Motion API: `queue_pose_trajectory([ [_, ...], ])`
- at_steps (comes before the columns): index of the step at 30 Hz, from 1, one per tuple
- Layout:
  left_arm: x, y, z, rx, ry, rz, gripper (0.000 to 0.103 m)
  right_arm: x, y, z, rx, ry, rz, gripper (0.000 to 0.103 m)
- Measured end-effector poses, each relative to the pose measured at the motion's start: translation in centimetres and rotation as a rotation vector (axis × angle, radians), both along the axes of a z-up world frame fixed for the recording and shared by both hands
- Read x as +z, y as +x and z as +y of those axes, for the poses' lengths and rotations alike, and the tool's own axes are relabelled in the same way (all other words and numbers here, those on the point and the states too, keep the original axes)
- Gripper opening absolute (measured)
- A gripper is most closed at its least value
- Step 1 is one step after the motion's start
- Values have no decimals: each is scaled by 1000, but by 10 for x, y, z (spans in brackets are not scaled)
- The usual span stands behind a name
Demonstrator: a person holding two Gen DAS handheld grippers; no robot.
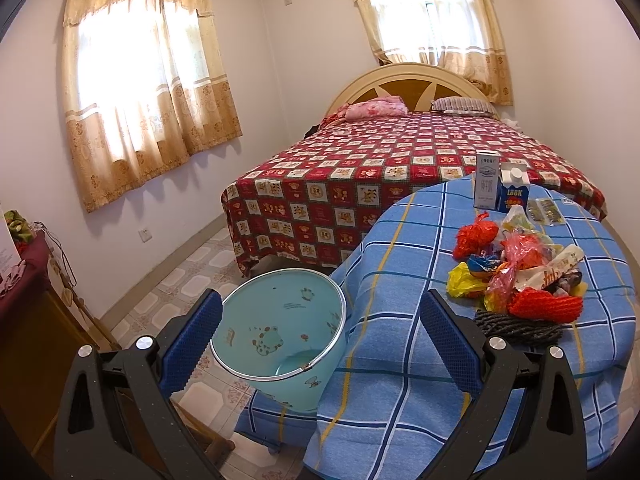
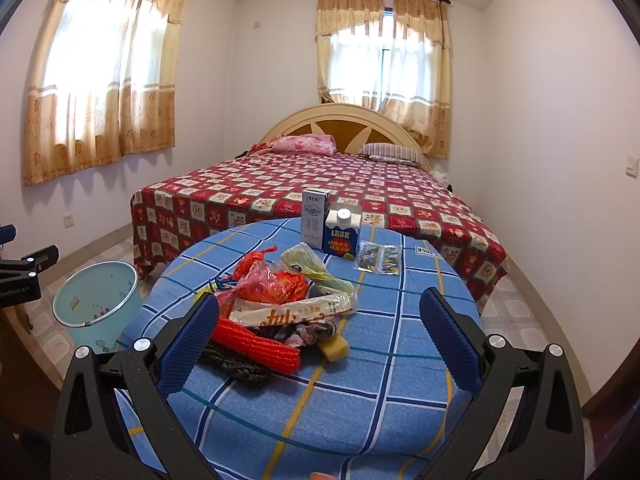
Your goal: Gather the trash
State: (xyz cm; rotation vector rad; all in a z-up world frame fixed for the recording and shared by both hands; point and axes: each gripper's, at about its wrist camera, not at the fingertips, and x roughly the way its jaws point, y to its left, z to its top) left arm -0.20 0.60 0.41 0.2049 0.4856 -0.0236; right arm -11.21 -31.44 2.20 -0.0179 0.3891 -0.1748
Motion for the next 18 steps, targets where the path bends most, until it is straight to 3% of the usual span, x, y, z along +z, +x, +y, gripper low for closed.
queue_pose_trajectory([
  [18,0,2,1,9,9,-1,97,-3,1,0,0,-3,4,98],
])
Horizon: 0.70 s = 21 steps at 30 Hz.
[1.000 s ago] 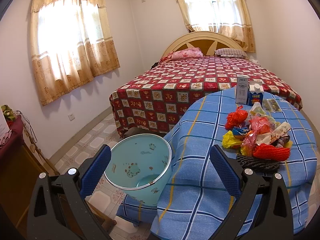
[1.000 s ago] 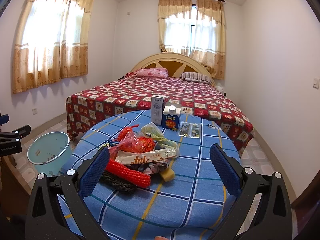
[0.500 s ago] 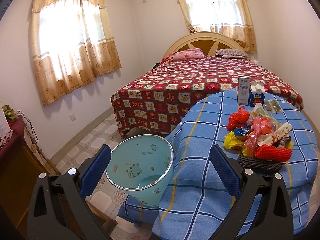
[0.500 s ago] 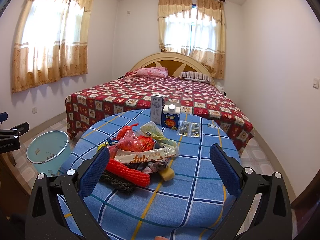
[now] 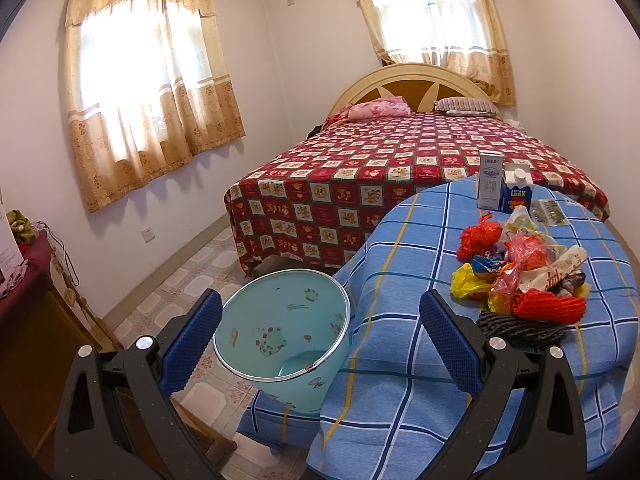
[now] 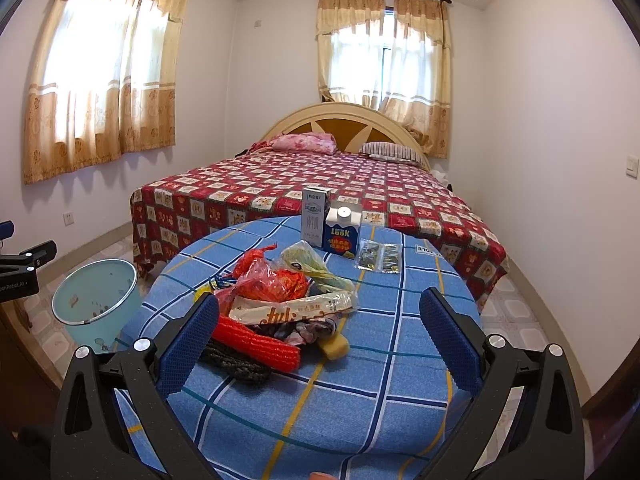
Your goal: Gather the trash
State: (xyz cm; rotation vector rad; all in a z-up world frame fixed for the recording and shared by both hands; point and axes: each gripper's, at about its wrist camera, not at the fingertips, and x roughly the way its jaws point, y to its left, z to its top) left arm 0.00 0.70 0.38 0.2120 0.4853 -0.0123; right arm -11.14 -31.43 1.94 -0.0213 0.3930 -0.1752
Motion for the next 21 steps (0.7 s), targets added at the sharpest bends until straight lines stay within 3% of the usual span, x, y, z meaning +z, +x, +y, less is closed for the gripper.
queue_pose_trajectory([
  [21,0,0,0,1,2,0,97,-1,1,0,0,-3,2,98],
])
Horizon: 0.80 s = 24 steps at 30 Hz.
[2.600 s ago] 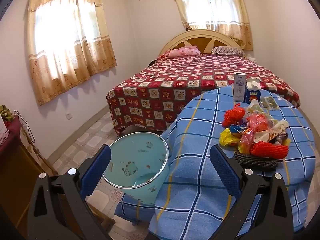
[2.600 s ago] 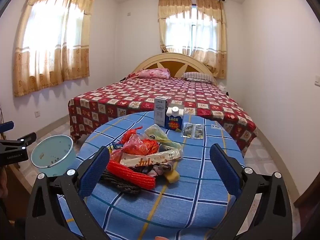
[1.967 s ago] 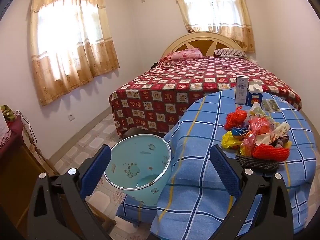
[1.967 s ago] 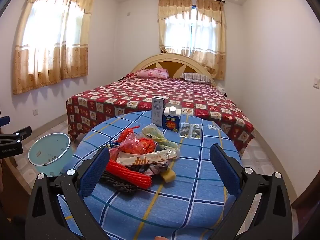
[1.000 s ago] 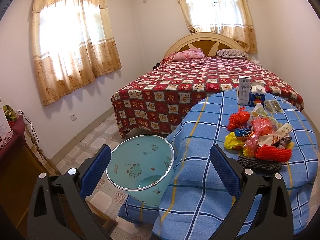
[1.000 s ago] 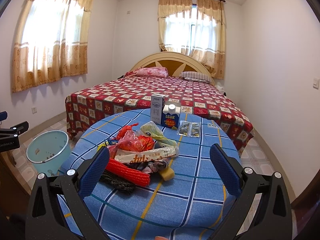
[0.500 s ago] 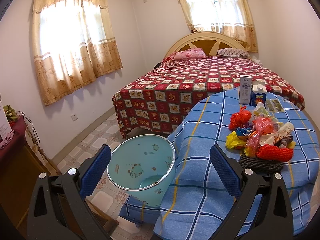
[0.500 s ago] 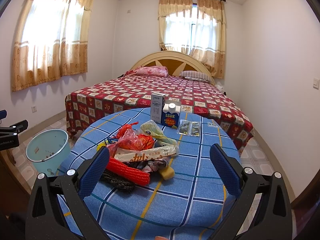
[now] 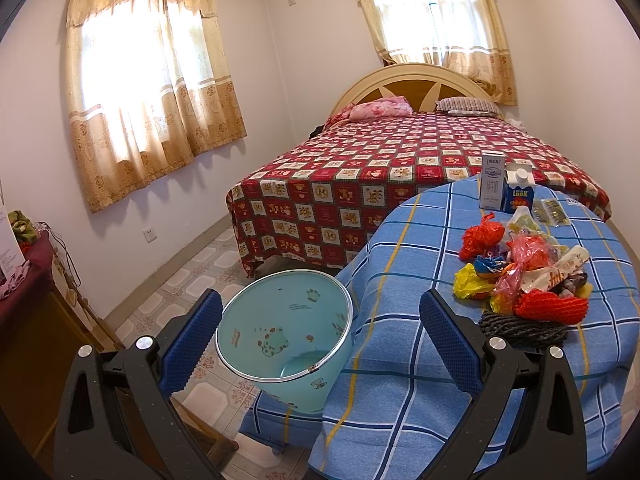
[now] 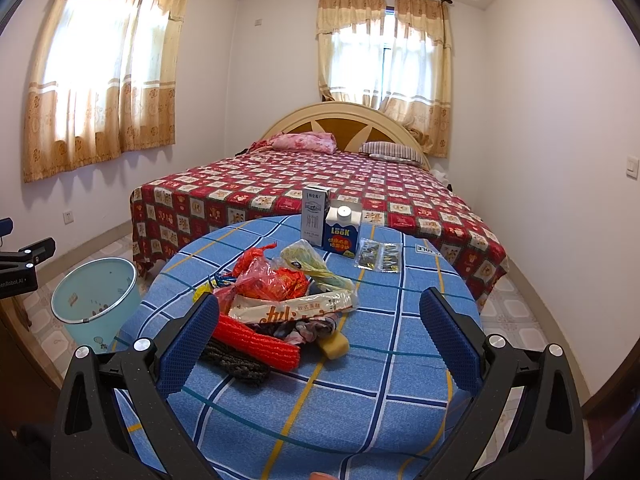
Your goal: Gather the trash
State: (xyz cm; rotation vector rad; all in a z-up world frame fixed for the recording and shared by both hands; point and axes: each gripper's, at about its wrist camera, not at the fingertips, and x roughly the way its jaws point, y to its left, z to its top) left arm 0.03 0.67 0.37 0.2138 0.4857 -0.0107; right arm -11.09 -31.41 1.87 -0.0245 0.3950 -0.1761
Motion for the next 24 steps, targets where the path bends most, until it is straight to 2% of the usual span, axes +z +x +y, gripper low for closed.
queue_pose_trajectory([
  [12,-1,0,1,0,2,3,97,-3,1,-1,-2,-1,2,98],
  [16,-3,3,3,4,10,12,97,-13,5,-8,-12,-1,11,98],
  [24,-38,21,-15,-11,39,82,97,-39,21,-25,-58,-1,63,98],
])
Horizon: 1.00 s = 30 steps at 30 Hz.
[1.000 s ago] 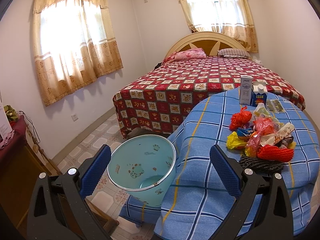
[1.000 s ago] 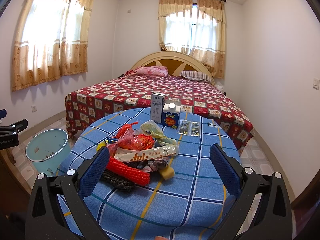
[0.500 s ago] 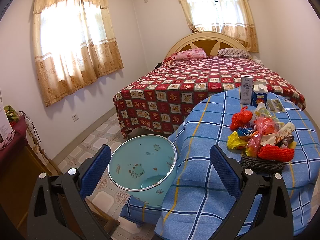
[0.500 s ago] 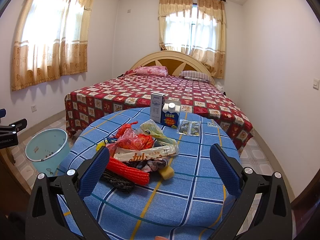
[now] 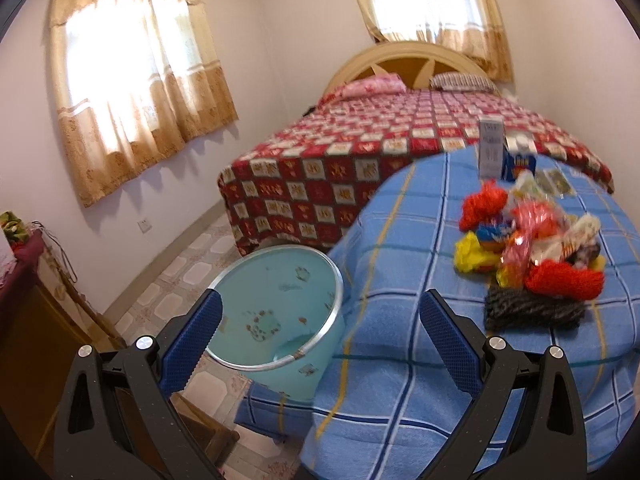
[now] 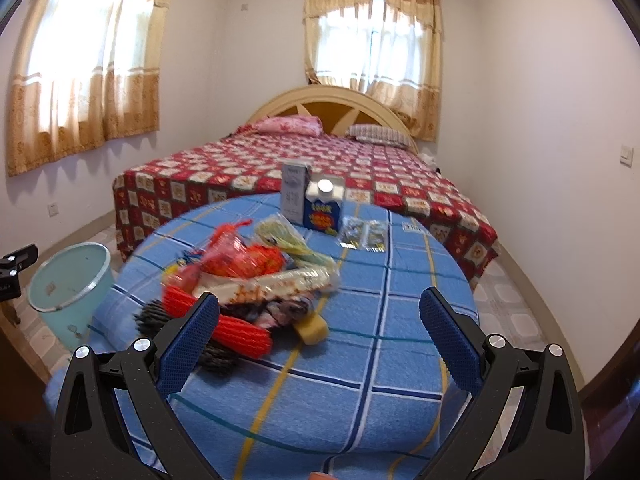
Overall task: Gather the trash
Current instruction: 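Reach both tools toward the trash pile on the table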
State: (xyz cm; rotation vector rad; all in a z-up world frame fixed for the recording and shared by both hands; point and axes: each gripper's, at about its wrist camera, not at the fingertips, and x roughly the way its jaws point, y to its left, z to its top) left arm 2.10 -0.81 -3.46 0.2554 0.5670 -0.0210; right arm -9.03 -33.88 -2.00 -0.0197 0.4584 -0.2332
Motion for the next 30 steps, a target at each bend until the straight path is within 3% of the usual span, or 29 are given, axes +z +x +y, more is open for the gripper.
queue_pose_trajectory([
  [8,-44,20,-38,-48,18,66,97,-38,17,-23,-61,2,66,98],
  [20,-61,18,-102,-201,-31,77,97,-64,20,-56,-132,15,77,98],
  [24,-81,31,-119,-225,-33,139,95,-71,20,-64,-139,31,81,98],
  [27,-89,36,-123,-251,-62,168,84,-76,21,-67,-141,29,87,98],
  [30,-88,33,-130,-322,-87,184,49,-80,22,-67,-137,34,91,98],
])
